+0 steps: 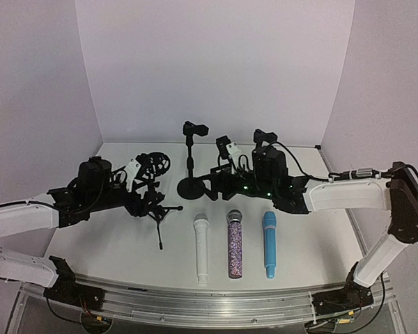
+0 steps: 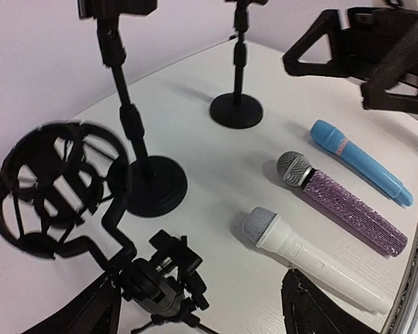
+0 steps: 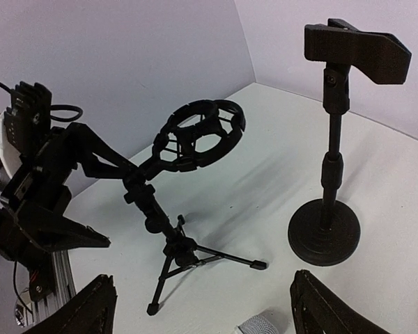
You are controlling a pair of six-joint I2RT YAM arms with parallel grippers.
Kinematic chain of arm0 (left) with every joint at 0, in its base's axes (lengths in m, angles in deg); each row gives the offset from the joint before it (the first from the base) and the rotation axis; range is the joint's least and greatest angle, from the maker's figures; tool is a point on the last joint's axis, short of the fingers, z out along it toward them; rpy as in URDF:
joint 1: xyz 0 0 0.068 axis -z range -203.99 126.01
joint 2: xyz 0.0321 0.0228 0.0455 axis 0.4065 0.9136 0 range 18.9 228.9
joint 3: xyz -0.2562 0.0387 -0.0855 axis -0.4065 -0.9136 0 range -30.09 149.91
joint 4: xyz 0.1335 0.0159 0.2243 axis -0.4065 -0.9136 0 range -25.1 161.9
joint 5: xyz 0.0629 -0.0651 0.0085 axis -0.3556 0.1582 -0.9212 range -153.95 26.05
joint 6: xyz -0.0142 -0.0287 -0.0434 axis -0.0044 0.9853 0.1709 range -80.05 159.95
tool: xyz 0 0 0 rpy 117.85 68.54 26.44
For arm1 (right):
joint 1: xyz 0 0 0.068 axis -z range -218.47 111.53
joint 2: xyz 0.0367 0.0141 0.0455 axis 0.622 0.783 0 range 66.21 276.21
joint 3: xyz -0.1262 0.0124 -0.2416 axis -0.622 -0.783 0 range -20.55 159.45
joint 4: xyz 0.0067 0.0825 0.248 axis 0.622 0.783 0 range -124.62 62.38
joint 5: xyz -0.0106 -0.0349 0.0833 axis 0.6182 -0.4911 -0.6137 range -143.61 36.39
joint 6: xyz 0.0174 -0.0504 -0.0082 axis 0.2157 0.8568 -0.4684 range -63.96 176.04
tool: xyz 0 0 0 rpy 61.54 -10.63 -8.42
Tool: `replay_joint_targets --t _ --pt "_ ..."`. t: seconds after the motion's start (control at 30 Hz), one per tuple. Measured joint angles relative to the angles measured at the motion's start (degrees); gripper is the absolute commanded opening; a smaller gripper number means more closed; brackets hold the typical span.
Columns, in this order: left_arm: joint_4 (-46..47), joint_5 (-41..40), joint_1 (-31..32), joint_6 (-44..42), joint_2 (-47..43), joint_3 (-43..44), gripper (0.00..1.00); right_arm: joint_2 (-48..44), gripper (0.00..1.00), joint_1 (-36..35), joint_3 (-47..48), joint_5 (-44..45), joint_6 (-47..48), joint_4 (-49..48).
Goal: Attach the microphones to the stand
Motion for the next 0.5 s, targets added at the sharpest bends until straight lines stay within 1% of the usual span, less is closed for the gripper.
replay_joint_targets --t 0.1,0.17,0.27,0.4,0.5 --pt "-5.40 -9.81 4.18 4.61 4.27 5.92 0.82 1.73 0.83 -2.29 1.48 4.74 -2.12 -0.32" --pt "-8.30 -15.02 5.13 8.18 6.52 9.31 0.83 2.93 0.83 -4.05 2.47 7.86 -3.27 -0.23" --pt "-11.93 -20.34 5.21 12.14 7.58 12.19 0.84 5.12 0.83 -6.43 4.59 11.20 -4.93 -0.17" --pt "-15.24 -23.62 5.21 14.76 7.58 13.44 0.82 7.64 0.83 -8.72 7.17 13.74 -7.03 0.00" --pt "-15.74 -24.47 5.27 14.98 7.58 13.50 0.81 8.74 0.84 -9.47 8.09 14.15 -7.86 0.03"
